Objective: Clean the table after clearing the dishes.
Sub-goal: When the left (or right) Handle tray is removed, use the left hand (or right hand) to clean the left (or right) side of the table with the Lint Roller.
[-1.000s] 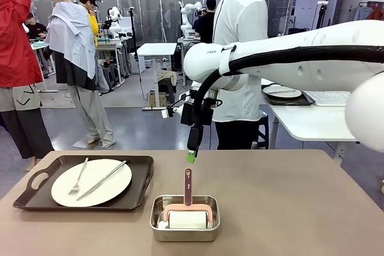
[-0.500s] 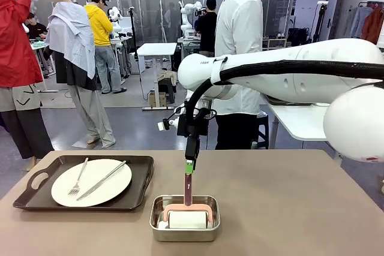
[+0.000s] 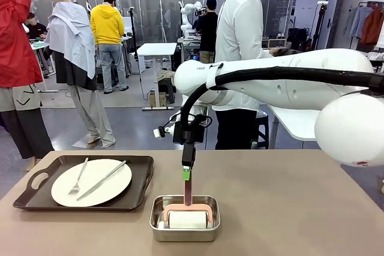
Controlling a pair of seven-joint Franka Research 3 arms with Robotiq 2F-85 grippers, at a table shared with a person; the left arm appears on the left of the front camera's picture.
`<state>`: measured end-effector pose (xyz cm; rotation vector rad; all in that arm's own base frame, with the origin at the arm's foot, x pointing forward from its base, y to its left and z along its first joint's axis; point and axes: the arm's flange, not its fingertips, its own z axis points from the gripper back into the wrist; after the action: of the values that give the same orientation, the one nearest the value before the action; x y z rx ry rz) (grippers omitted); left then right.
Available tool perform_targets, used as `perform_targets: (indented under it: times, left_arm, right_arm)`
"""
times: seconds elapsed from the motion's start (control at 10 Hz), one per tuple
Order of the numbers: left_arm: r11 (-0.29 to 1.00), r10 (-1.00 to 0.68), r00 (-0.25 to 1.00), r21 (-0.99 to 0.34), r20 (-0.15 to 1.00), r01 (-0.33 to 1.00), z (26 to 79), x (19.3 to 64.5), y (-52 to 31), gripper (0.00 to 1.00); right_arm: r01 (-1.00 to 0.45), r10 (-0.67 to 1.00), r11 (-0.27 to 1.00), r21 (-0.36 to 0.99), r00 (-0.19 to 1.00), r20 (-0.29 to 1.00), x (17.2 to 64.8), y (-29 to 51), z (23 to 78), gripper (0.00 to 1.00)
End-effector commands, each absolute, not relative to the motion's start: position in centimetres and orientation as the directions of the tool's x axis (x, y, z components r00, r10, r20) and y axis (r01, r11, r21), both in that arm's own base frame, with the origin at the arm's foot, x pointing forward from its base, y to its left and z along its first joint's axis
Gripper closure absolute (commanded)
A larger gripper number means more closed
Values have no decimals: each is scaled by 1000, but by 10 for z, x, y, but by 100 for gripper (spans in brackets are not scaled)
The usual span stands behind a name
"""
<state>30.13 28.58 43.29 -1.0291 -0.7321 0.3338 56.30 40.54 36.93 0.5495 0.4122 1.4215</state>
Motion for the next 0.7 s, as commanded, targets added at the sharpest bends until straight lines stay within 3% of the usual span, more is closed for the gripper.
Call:
perform_targets:
  times: [0.0, 0.6]
  left_arm:
    - [492, 563, 722, -865, 401, 97, 434, 296, 287, 0]
    - [492, 563, 722, -865, 401, 97, 434, 296, 287, 0]
  right_arm:
    - [-792, 996, 24, 611, 70, 51, 572, 418, 371, 0]
    - [-769, 999, -5, 639, 31, 45, 574, 417, 363, 0]
